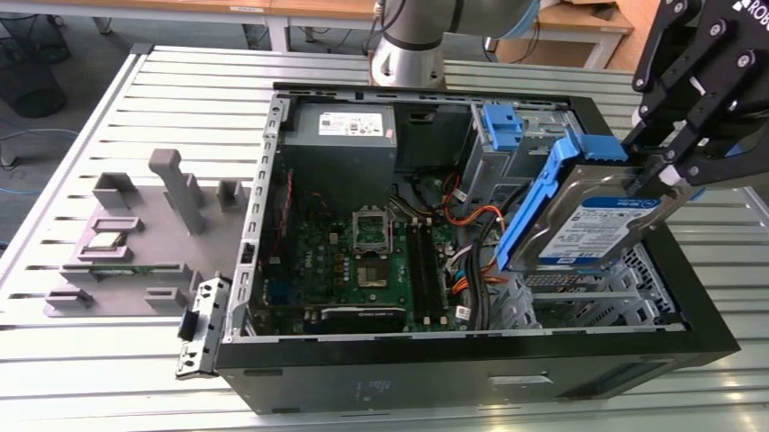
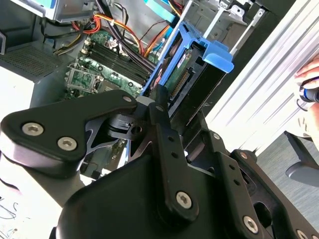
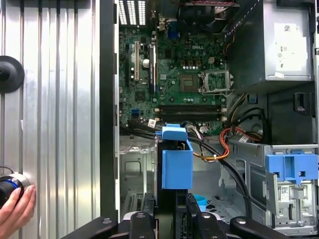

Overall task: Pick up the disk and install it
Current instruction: 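Insert the disk into the insertion slot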

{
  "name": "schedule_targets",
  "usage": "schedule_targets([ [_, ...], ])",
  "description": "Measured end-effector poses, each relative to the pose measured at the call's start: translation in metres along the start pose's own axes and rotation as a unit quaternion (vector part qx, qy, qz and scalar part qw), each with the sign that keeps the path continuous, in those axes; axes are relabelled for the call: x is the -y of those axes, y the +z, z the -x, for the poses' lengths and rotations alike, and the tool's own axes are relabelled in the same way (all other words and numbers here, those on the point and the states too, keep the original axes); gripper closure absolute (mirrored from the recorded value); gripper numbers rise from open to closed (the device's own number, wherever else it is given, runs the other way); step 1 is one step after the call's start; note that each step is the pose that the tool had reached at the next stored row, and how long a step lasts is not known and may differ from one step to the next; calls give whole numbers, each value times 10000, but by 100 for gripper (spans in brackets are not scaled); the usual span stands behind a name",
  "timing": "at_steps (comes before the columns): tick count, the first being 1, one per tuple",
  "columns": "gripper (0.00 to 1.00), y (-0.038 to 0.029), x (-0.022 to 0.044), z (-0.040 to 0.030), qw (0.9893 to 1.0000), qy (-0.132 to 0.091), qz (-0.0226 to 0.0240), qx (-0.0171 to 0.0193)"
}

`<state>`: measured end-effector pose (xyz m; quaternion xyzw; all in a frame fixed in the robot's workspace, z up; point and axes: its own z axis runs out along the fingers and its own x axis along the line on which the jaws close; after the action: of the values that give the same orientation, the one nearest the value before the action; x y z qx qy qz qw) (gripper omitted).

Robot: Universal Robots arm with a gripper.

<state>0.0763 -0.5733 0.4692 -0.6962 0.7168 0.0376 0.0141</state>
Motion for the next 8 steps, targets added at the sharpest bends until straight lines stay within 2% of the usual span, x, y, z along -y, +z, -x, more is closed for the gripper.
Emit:
schedule_targets([
  [8,65,14,59,-50,10000,0,0,0],
])
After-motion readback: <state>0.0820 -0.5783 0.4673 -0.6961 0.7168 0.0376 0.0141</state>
